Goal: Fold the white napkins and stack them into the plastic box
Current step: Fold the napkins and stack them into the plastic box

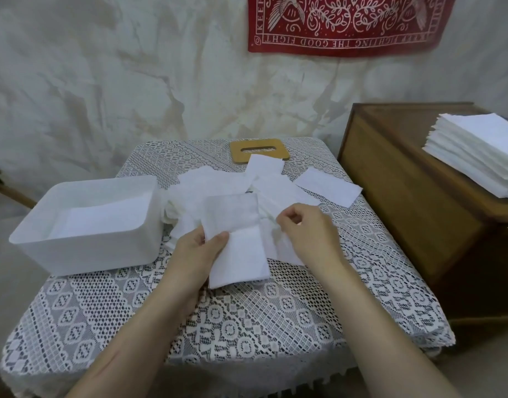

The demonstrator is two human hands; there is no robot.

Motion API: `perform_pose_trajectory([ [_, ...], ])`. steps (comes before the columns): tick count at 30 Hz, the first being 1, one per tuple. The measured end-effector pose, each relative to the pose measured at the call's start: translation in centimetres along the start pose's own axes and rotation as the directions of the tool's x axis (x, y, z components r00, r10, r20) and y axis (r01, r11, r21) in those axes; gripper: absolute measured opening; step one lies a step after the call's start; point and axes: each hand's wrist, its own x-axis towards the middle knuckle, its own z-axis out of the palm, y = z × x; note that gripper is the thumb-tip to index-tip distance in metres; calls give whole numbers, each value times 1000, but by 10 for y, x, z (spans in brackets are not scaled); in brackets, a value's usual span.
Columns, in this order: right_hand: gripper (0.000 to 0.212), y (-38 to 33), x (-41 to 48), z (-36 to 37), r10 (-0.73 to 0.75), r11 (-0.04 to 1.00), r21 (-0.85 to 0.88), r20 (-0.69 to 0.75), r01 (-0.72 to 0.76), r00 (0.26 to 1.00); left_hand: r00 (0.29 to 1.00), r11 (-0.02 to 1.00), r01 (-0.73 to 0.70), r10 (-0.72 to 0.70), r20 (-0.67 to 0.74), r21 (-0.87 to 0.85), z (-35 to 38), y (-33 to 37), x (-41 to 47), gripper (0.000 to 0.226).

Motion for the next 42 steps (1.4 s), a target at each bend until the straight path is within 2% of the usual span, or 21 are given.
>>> perform_pose_trajectory([
  [1,9,3,8,-2,-16,995,-96,-39,12,999,1000,1000,7,-7,11,-9,-1,0,4,17],
  [4,34,14,30,-3,-8,944,-331,-46,-8,999,1000,999,12,-11,29,-33,-3,3,12,16],
  [6,42,18,39,-1,33,921,-389,-16,-37,999,999,999,6,-5,43,-41,-4,5,14,15],
  [8,34,19,44,2,18,910,-414,-28,-28,999,999,999,-1,3,53,-39,-5,6,16,16],
  [11,20,17,46,4,-22,910,-414,-108,-24,994,999,1000,3,-2,45,-30,-6,7,17,18],
  [15,18,12,39,-2,-58,921,-390,-130,3,990,1000,1000,3,-3,29,-11,-8,6,12,16],
  [21,14,-8,-4,-18,-162,922,-350,46,167,986,1000,1000,9,-9,29,5,-13,6,-4,16],
  [27,23,-7,-38,-21,-144,911,-350,223,217,964,999,1000,29,-29,13,12,-12,8,-17,18],
  [30,40,2,-32,-18,-108,930,-335,150,154,983,999,999,40,-40,15,9,-12,8,-20,18],
  [34,19,12,-15,-19,-30,941,-338,22,36,999,999,999,41,-40,19,-4,-12,7,-16,15],
  [38,34,12,-1,-16,-35,948,-316,-15,29,999,998,999,42,-41,39,-33,-13,7,-11,16],
  [42,36,13,12,-8,-40,941,-337,-12,33,999,998,998,37,-34,56,-46,-13,7,-8,19],
])
